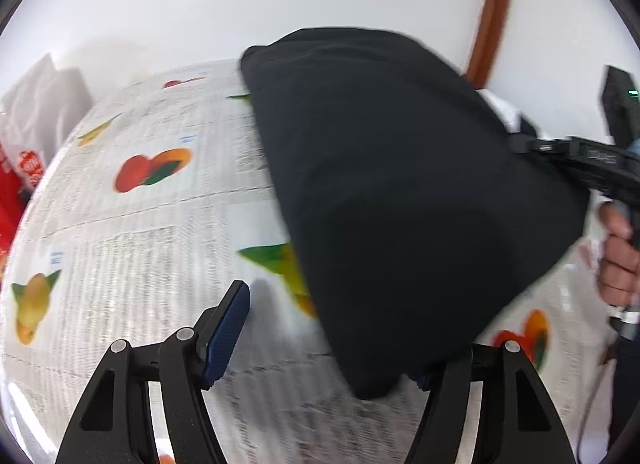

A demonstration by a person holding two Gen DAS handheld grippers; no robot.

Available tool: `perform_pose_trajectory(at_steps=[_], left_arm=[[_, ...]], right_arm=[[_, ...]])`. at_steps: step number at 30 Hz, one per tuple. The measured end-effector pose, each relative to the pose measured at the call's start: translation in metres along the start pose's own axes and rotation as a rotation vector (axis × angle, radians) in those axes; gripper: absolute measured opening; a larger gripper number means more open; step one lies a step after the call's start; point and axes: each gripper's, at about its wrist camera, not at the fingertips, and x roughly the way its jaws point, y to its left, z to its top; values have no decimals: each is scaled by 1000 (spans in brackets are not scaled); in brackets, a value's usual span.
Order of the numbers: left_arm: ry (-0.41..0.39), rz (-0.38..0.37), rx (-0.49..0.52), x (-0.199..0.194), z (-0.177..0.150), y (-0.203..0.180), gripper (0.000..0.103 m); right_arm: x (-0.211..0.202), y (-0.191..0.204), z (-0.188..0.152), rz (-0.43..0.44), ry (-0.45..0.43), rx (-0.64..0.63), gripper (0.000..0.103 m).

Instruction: Fold large clothes

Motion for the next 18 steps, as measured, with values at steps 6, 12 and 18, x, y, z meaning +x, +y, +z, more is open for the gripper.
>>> perform_pose_trajectory(at_steps=[6, 12, 18], left_arm=[[28, 17, 30, 22, 12, -26, 66], [43, 92, 32, 34, 17, -36, 69], [40, 116, 19, 38, 20, -38, 69]], right_arm=[[-6, 5, 5, -24, 11, -20, 11], [-15, 7, 17, -33, 36, -44, 10], [-66, -15, 23, 122, -129, 21, 9]])
